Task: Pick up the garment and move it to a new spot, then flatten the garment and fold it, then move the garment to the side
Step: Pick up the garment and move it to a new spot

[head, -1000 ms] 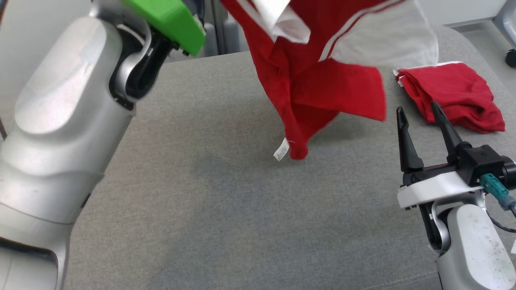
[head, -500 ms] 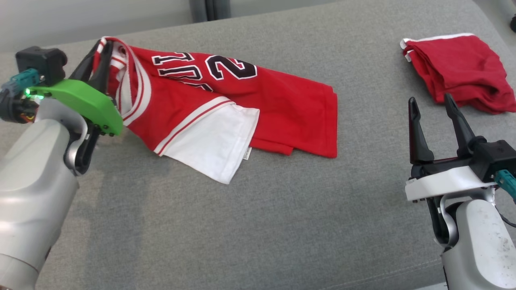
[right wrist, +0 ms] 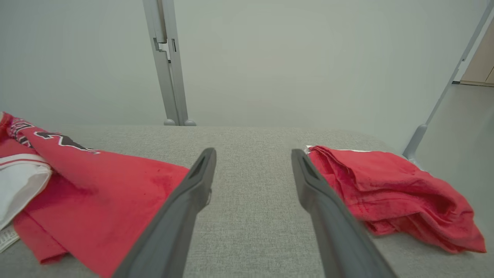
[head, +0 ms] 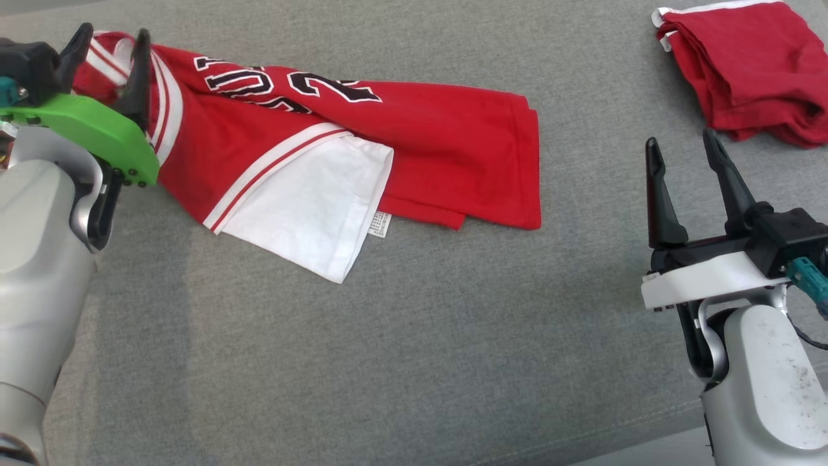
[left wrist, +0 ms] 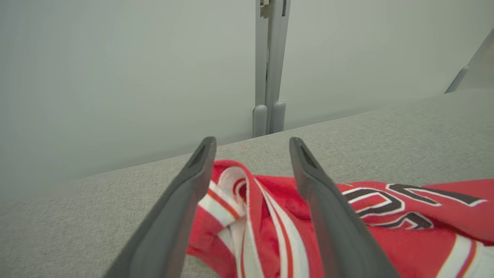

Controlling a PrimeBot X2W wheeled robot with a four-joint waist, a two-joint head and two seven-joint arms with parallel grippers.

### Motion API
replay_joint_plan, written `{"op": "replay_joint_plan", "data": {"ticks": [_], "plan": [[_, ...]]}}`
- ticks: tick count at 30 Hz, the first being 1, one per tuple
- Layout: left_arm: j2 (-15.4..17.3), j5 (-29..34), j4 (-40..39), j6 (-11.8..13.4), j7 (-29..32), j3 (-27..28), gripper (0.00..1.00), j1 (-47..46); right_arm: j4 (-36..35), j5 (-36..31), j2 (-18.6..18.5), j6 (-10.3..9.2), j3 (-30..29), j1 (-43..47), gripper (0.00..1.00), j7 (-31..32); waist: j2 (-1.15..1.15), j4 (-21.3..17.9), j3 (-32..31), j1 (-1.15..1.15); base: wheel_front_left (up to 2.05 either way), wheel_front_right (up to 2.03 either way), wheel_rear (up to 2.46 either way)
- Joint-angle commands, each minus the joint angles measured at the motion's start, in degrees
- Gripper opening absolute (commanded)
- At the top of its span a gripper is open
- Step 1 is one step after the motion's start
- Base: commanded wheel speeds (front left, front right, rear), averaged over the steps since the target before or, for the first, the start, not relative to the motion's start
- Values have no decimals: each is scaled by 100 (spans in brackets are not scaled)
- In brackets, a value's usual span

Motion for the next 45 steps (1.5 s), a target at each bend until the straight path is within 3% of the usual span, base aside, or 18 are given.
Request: {"op": "replay_joint_plan", "data": {"ticks": [1,14,28,36,45], "plan": [[0,43,-45,11,-30,126,100,52,41,-24,-17,-7,6,-37,100,-18,0,65,-75,0,0,0,0],[-427,391,-942,51,-26,1466,100,1386,389,-159,-17,-7,24,264,100,-19,0,470,-850,0,0,0,0],[-1278,1306,-2320,133,-20,2775,100,3798,545,-31,-17,-7,21,916,100,-19,0,741,-1685,0,0,0,0],[-1770,1757,-2944,202,-20,3300,100,4930,640,225,-17,-7,138,1384,100,-19,0,765,-1963,0,0,0,0],[-2041,2174,-3434,232,-20,3619,100,5890,708,382,-17,-7,211,1748,100,-19,0,741,-2118,0,0,0,0]]}}
